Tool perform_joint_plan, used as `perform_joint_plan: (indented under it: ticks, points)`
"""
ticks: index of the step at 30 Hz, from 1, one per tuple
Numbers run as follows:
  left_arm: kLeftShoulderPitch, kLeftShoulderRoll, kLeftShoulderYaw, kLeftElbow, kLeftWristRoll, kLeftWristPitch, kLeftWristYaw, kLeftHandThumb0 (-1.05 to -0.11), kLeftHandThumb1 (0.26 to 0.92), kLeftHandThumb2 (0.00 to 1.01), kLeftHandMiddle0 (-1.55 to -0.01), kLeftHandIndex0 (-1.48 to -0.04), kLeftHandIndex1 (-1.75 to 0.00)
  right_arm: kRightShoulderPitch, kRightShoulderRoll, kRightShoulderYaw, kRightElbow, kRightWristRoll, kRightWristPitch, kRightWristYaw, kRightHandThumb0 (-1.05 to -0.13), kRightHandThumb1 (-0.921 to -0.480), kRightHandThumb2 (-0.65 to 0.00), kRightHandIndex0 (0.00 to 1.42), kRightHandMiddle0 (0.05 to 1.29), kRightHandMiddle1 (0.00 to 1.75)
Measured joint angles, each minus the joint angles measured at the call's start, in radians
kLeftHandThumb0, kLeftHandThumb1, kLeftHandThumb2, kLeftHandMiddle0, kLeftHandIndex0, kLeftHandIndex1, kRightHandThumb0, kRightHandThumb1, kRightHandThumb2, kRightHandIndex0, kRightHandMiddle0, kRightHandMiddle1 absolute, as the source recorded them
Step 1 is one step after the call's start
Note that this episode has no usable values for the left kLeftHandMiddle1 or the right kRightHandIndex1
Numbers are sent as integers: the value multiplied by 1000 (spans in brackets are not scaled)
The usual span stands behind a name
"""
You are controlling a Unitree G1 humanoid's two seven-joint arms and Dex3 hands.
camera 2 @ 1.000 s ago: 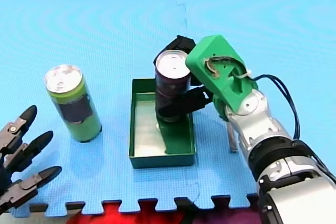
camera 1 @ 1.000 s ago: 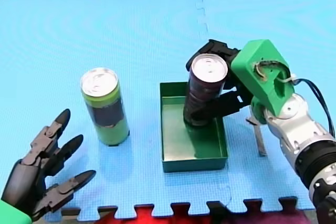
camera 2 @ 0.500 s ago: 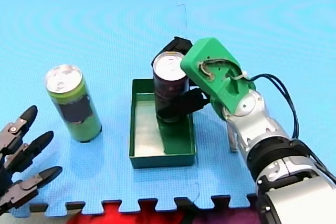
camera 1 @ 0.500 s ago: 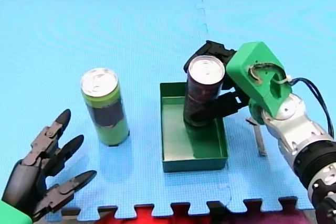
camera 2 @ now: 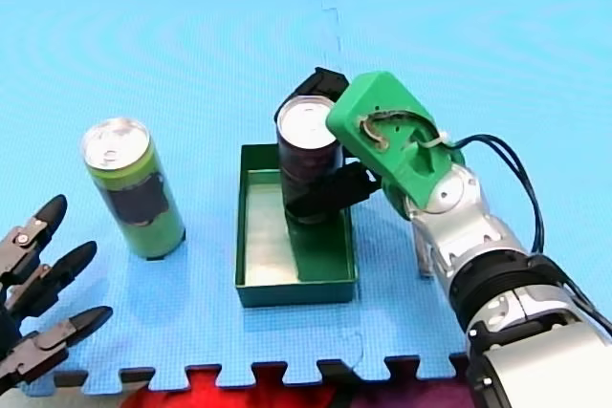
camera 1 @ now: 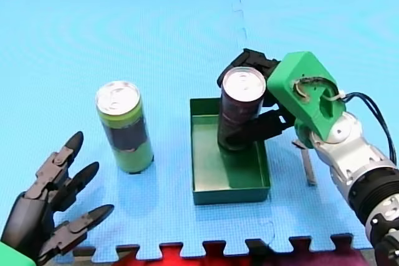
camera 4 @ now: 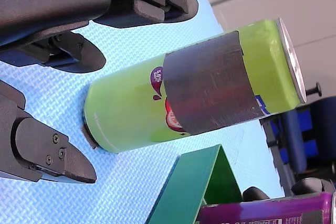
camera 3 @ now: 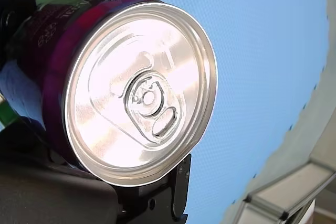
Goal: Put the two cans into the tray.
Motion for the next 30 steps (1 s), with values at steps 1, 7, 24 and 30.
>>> perform_joint_plan:
  ticks: [1,7,24,30]
  points:
    - [0,0,1,1,-1,0,-1,-1048,828,1,-458,-218,-1,1,0,0,0,0,-1,0,-340,-834,-4,912,620,1746]
    - [-1,0,3,9,-5,-6,-5,-1048,827,0,-457,-216,0,5,1,0,3,2,-8,-4,-343,-833,-3,910,622,1746]
    - [-3,6,8,8,7,-10,12,-1048,835,3,-459,-219,-1,10,8,-15,11,19,-14,6,-722,-749,-4,595,570,1009]
    - [-14,9,11,13,2,-9,8,-1048,835,3,-458,-220,-1,6,2,-3,14,10,5,48,-985,-762,-1,331,213,14]
